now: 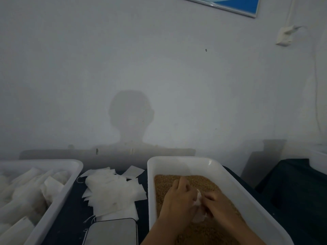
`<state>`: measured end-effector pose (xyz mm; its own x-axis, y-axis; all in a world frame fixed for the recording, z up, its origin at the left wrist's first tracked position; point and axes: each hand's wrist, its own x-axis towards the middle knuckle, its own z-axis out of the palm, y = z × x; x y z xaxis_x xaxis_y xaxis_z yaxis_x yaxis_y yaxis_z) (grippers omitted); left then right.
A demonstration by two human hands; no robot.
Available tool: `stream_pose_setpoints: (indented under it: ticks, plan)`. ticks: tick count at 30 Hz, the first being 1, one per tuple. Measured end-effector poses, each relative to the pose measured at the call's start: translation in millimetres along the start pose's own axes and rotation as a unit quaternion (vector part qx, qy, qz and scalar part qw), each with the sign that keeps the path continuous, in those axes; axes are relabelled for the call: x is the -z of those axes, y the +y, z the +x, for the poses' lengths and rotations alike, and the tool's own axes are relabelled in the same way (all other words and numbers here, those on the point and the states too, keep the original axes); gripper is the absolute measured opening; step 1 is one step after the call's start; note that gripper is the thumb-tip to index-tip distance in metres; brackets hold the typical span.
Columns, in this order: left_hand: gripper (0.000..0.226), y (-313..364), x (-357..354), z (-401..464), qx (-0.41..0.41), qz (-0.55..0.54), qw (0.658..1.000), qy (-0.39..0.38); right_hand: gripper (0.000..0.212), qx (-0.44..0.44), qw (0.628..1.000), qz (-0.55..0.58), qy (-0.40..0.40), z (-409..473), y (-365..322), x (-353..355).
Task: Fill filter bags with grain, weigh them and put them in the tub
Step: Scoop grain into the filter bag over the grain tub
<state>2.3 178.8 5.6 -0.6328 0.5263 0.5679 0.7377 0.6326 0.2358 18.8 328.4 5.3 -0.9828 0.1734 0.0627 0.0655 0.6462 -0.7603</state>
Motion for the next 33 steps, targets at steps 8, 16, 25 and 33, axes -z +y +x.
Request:
stream_pose_setpoints:
  ticks: [8,16,25,33]
  plan:
    - [0.017,1.7,0.2,-0.5,-0.126,-0.042,0.991,-0.029,0.031,-0.069,0.995,0.066,-0.009,1.1,1.3,-0.4]
    - [0.016,3.1,4.0,-2.5,-0.113,-0.057,0.992,-0.002,0.034,-0.066,0.995,0.070,-0.040,0.4,7.3,0.8]
    - [0.029,-3.4,-6.5,-2.4,-0.116,0.023,0.992,-0.035,0.035,-0.061,0.994,0.082,-0.041,-2.2,5.4,-0.1]
    - [0.051,-3.3,-7.4,-1.5,-0.061,0.083,0.990,-0.101,0.031,-0.040,0.996,0.066,-0.047,-7.4,-0.5,3.0]
